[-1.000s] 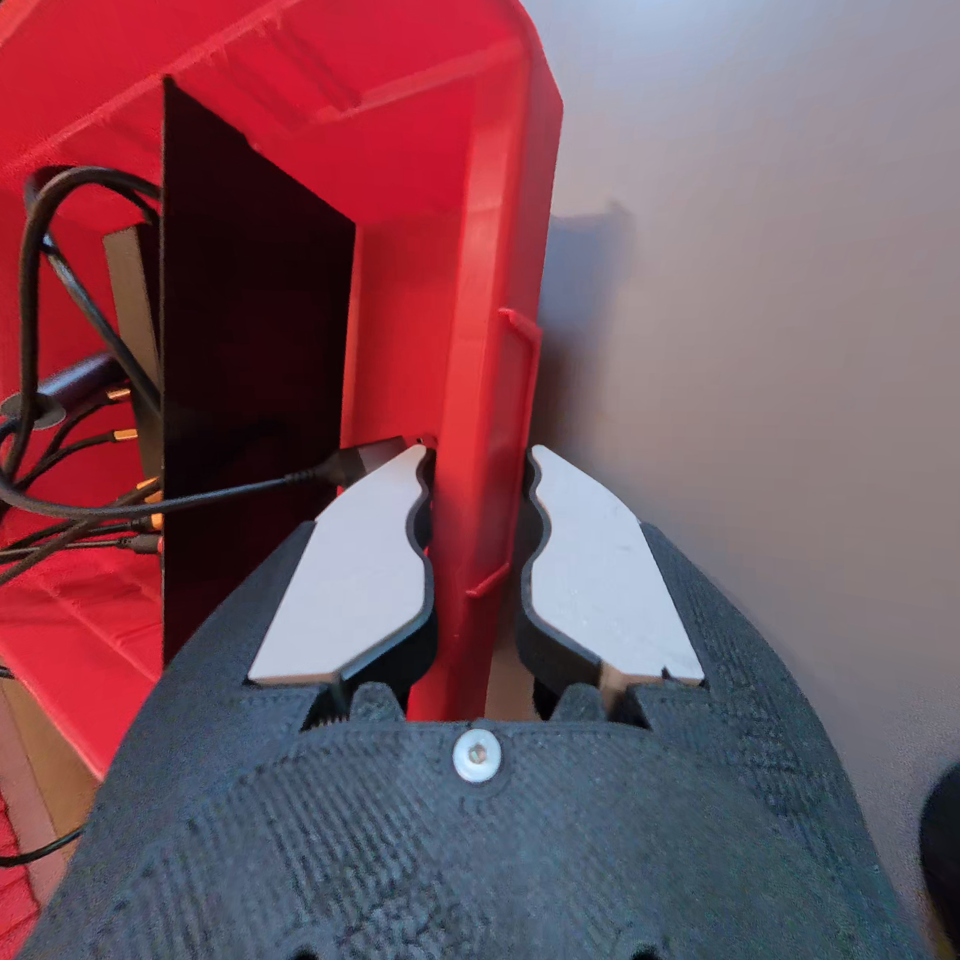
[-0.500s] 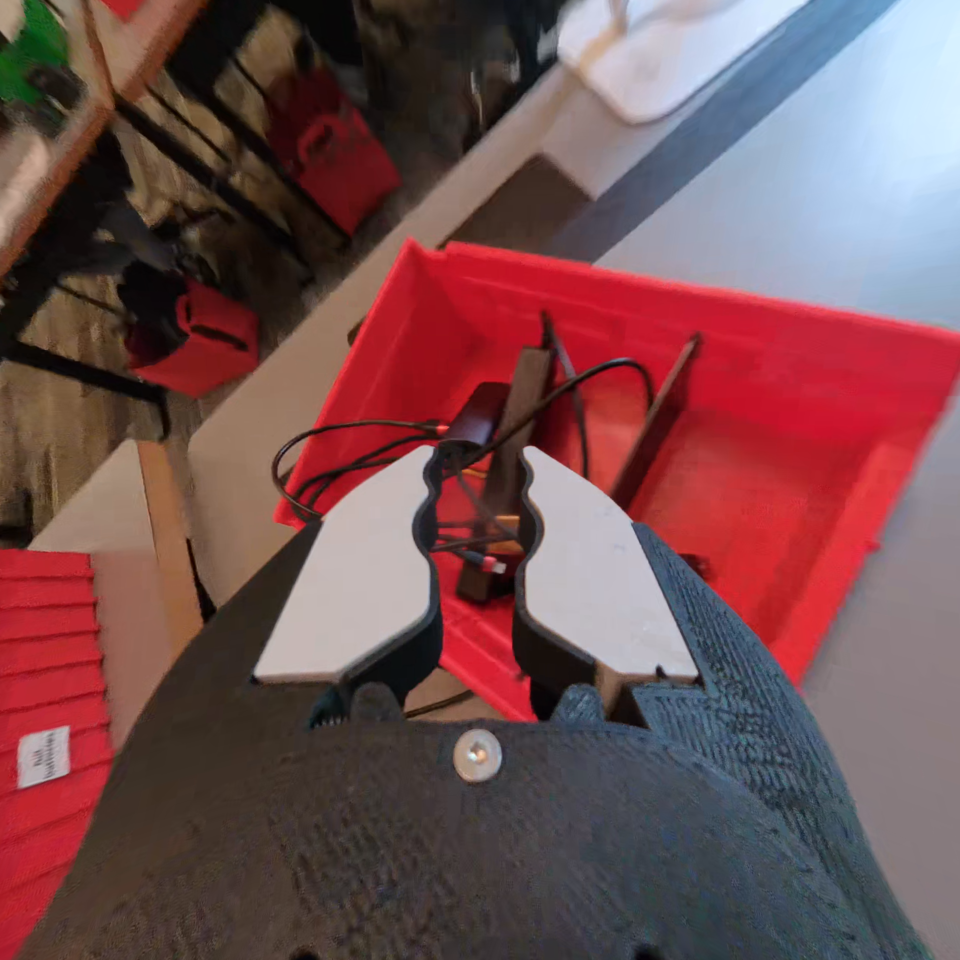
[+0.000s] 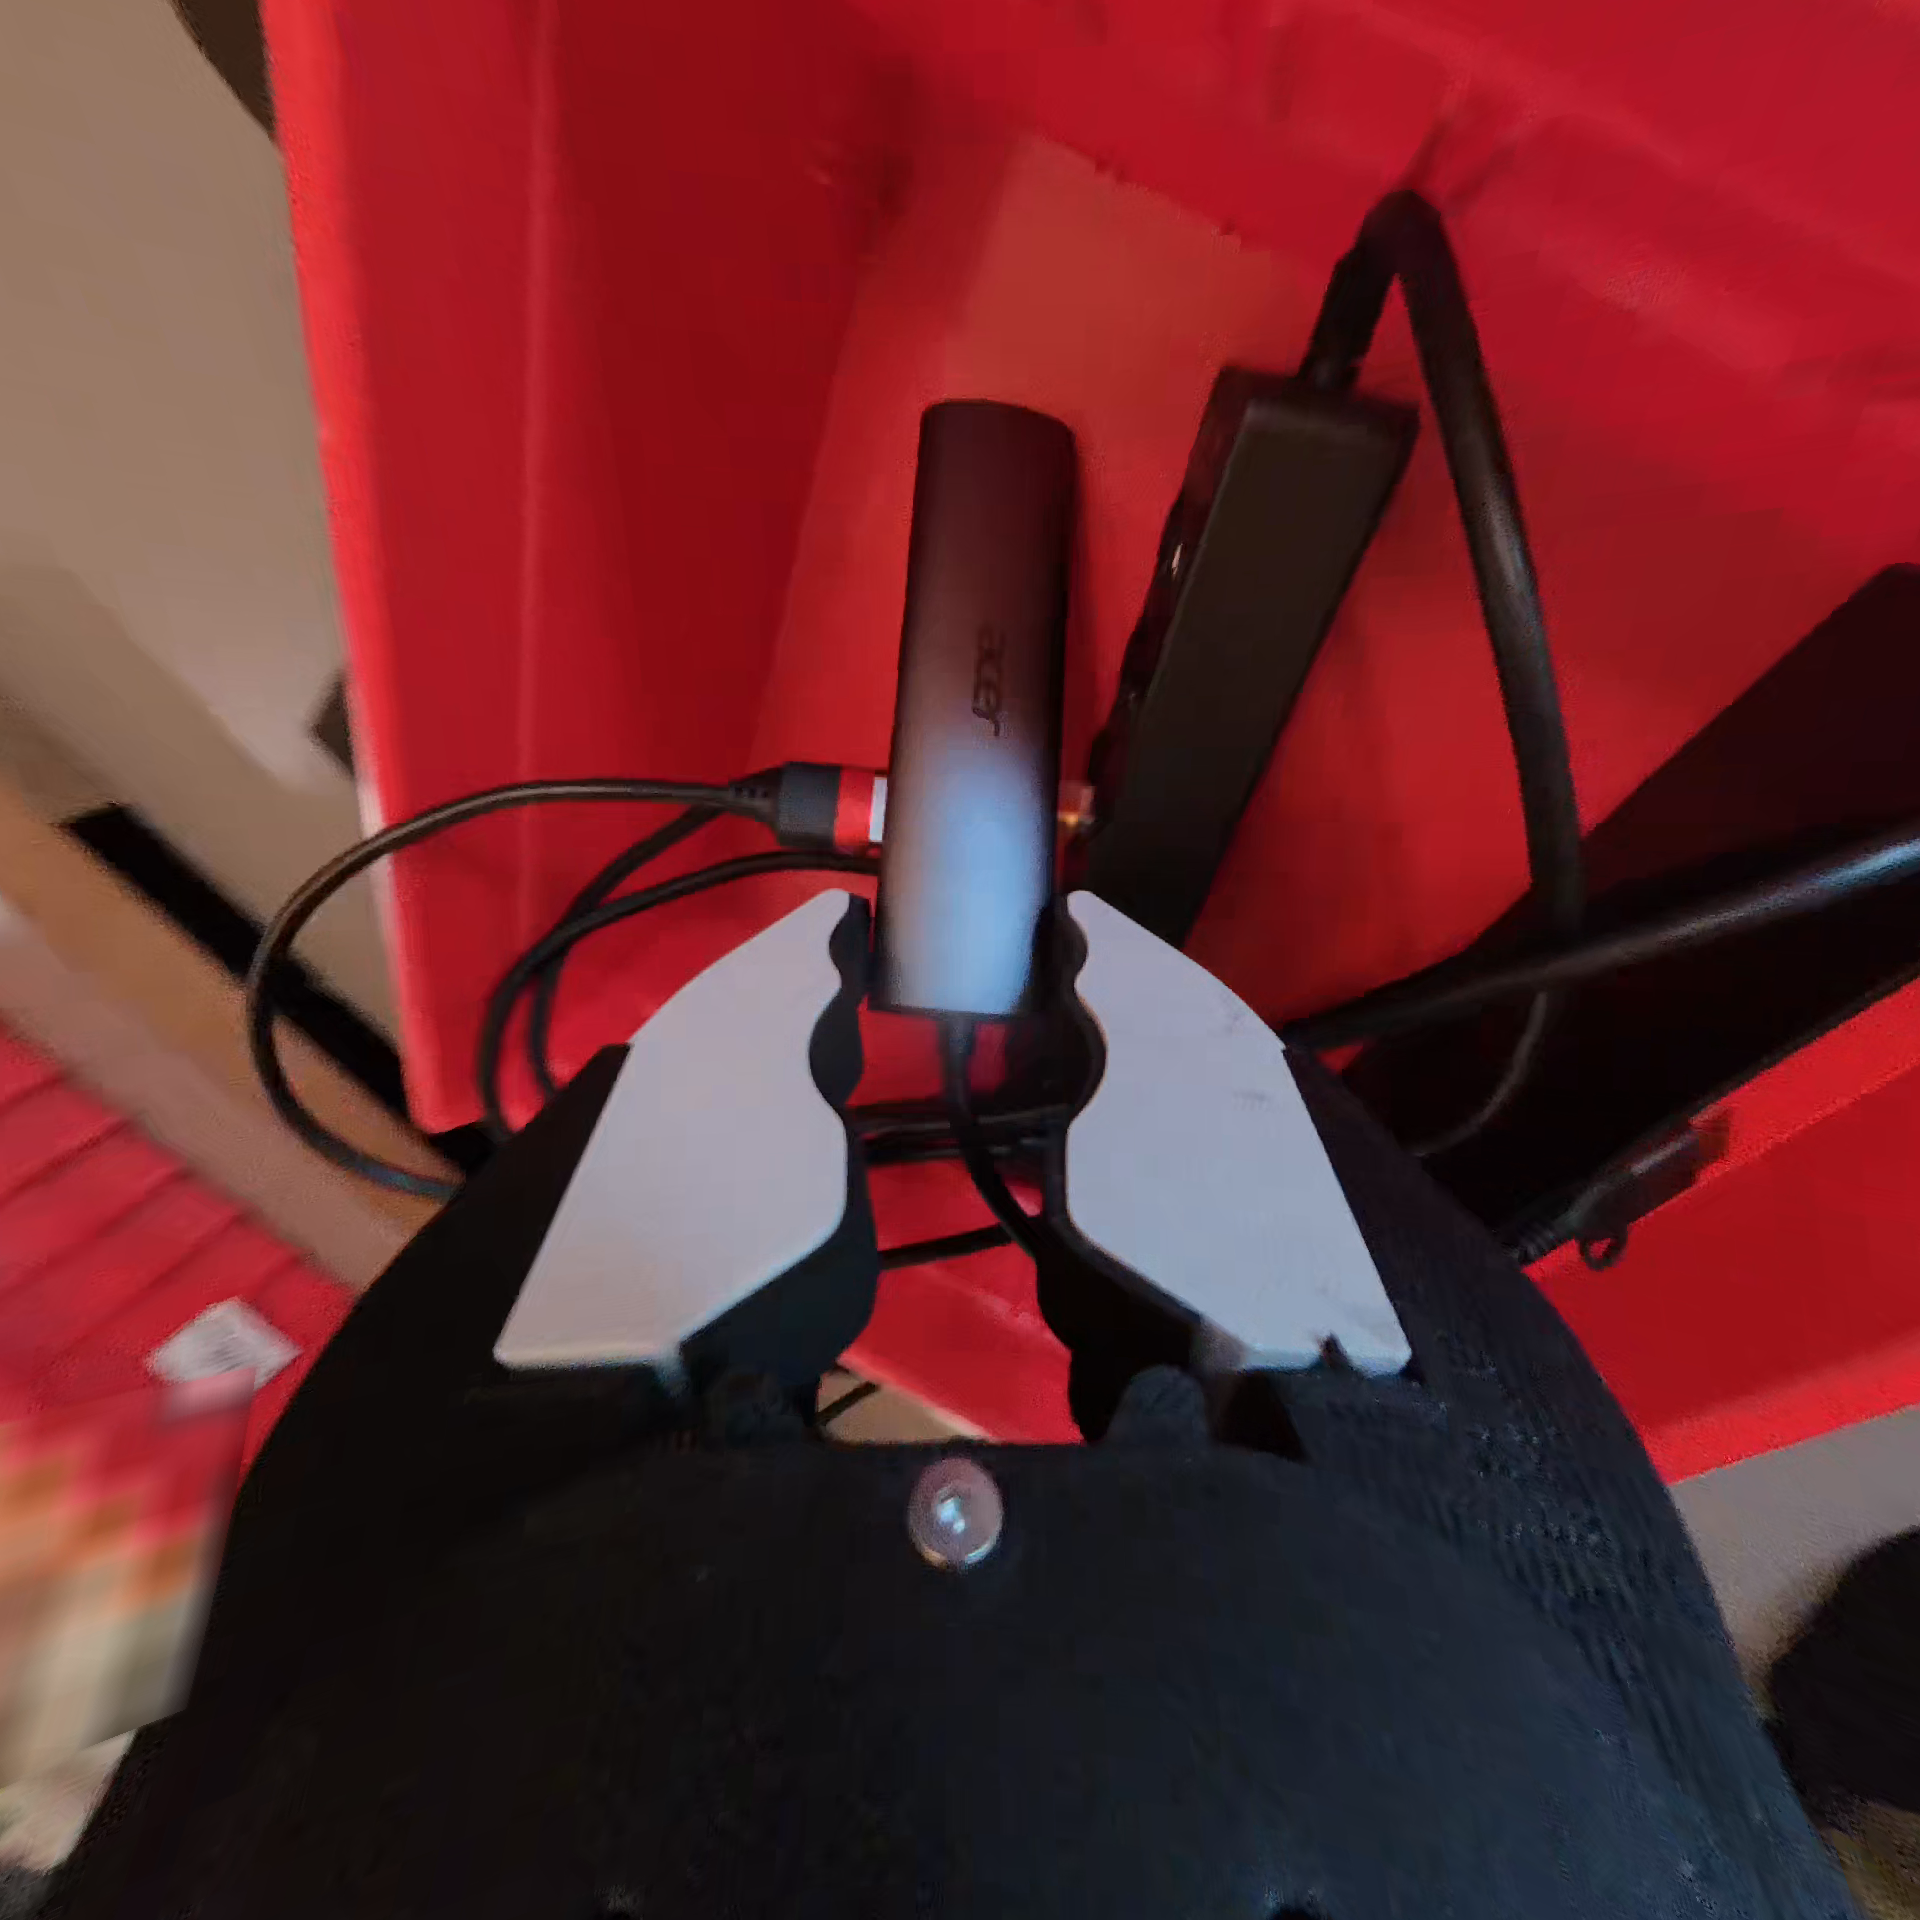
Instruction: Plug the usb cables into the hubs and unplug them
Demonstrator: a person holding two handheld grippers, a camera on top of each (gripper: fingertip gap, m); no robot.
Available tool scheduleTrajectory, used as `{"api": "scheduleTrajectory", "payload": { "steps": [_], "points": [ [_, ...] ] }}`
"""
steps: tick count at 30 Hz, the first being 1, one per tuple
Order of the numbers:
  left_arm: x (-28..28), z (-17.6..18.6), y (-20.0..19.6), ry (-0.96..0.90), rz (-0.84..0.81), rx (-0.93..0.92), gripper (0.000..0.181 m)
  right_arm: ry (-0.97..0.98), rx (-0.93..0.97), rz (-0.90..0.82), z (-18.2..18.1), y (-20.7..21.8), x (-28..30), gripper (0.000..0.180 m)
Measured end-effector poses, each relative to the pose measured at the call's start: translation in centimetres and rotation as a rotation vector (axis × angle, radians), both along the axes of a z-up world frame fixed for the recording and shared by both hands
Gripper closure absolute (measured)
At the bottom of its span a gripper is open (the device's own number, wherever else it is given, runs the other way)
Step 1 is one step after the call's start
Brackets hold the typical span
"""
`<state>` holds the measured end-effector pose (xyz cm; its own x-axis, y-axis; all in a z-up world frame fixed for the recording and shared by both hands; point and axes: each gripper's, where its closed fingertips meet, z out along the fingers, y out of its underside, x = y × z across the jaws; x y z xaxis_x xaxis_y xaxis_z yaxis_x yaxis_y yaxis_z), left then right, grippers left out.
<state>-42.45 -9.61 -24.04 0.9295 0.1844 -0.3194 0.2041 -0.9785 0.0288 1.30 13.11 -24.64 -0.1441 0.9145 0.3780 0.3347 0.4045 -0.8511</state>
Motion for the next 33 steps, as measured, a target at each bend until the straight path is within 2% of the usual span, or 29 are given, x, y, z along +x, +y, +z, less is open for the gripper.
{"api": "scheduleTrajectory", "payload": {
  "steps": [2,4,10,13,16,20,24,27,29,31,33],
  "points": [
    [-0.2,1.8,0.1,0.075,-0.055,-0.013,0.148,0.004,-0.01,0.003,0.1,0.0,0.0,0.154],
    [-0.2,4.8,0.8,0.13,-0.083,0.066,0.148,0.013,-0.01,0.003,0.2,0.0,0.0,0.155],
    [1.4,17.4,2.3,0.361,-0.182,0.421,0.148,0.063,-0.027,-0.006,1.3,0.0,0.0,0.156],
    [5.2,23.2,3.5,0.42,-0.265,0.671,0.148,0.105,-0.057,0.0,2.6,-0.4,-0.1,0.156],
    [11.1,26.4,4.9,0.461,-0.422,0.881,0.147,0.171,-0.135,0.035,5.2,-1.9,-0.5,0.156],
    [21.0,25.8,7.2,0.472,-0.615,1.099,0.148,0.234,-0.286,0.147,9.5,-5.5,-1.5,0.155],
    [30.6,22.2,9.8,0.486,-0.779,1.272,0.148,0.302,-0.479,0.284,13.5,-9.4,-3.1,0.148],
    [35.8,19.6,11.7,0.516,-0.877,1.344,0.148,0.336,-0.675,0.384,16.2,-11.0,-4.0,0.136],
    [38.1,17.6,12.8,0.494,-0.931,1.355,0.148,0.323,-0.812,0.432,17.0,-11.2,-4.3,0.135],
    [38.8,16.6,13.3,0.53,-0.944,1.38,0.148,0.289,-0.912,0.48,16.6,-11.0,-4.5,0.14],
    [39.0,15.7,13.4,0.458,-0.954,1.399,0.148,0.309,-1.021,0.536,16.2,-10.3,-4.2,0.164]
  ]
}}
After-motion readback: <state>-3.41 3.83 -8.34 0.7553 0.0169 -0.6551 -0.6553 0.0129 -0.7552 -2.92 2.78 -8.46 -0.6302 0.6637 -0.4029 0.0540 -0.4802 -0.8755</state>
